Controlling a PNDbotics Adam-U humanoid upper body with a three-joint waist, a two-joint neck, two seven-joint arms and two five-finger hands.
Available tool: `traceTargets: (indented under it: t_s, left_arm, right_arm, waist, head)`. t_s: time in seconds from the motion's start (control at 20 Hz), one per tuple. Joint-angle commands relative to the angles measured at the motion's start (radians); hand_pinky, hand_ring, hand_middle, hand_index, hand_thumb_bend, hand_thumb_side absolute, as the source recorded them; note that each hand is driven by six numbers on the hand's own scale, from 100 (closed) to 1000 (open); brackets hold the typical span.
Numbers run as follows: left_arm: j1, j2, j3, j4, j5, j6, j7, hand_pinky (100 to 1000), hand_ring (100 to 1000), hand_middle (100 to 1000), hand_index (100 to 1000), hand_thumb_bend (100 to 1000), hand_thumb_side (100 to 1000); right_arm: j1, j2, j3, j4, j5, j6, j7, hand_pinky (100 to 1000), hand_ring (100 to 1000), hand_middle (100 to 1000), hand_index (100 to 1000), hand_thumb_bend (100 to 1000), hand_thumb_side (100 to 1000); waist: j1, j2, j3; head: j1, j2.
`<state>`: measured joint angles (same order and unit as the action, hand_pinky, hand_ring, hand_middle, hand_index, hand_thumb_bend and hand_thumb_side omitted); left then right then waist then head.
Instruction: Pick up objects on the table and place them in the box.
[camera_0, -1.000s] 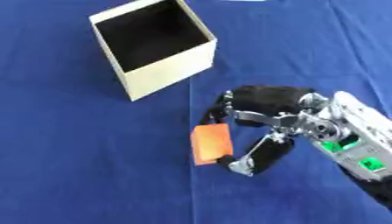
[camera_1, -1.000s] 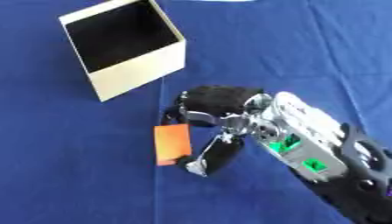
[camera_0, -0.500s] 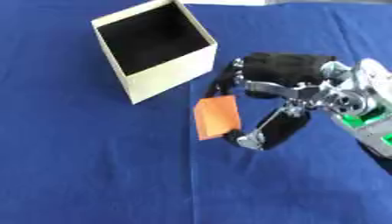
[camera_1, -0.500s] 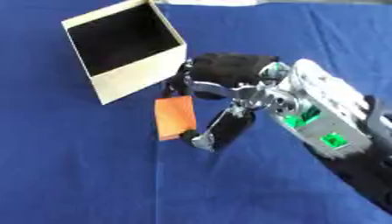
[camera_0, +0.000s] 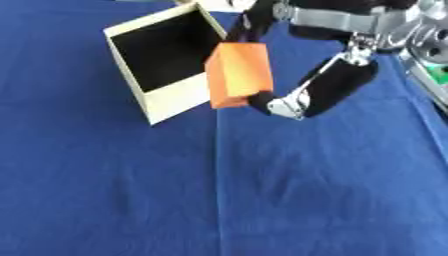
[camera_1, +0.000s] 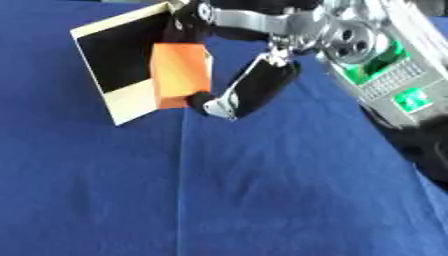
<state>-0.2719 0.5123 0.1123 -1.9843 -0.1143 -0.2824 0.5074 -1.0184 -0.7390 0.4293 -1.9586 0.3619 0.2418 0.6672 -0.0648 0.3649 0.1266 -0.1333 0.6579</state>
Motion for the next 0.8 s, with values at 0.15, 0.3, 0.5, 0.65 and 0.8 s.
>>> traceTargets:
  t_s: [0.15, 0.3, 0.5, 0.65, 0.8]
  left_arm:
    - [-0.011, 0.034, -0.002, -0.016, 0.001, -0.002, -0.006, 573, 560, 617, 656, 570, 846]
    - [-0.017, 0.036, -0.005, -0.016, 0.002, -0.003, -0.010, 573, 560, 618, 656, 571, 846]
    - [-0.020, 0.037, -0.007, -0.016, 0.004, -0.003, -0.012, 573, 560, 618, 656, 571, 845]
    - [-0.020, 0.037, -0.006, -0.016, 0.004, -0.003, -0.013, 573, 560, 618, 656, 571, 845]
    - [-0.020, 0.037, -0.006, -0.016, 0.004, -0.003, -0.013, 573, 560, 618, 656, 571, 845]
  right_arm:
    - [-0.091, 0.020, -0.025, 0.104, -0.003, 0.006, -0.029, 767, 709, 484, 680, 100, 100]
    - [-0.145, 0.059, -0.021, 0.178, 0.027, 0.000, -0.035, 758, 699, 480, 677, 100, 100]
    - [-0.186, 0.101, -0.018, 0.274, 0.056, -0.023, -0.049, 749, 695, 480, 677, 100, 100]
    - [-0.196, 0.114, -0.015, 0.330, 0.063, -0.062, -0.066, 749, 695, 480, 677, 100, 100]
    - [-0.200, 0.119, -0.014, 0.357, 0.067, -0.087, -0.076, 749, 695, 480, 677, 100, 100]
  waist:
    - [0.000, -0.013, 0.011]
    - [-0.007, -0.011, 0.022]
    - [-0.011, -0.009, 0.031]
    - [-0.011, -0.009, 0.032]
    - [-0.011, -0.009, 0.032]
  head:
    - [-0.023, -0.001]
    - [-0.035, 0.001]
    - [-0.044, 0.000]
    - [-0.044, 0.000]
    - [-0.044, 0.000]
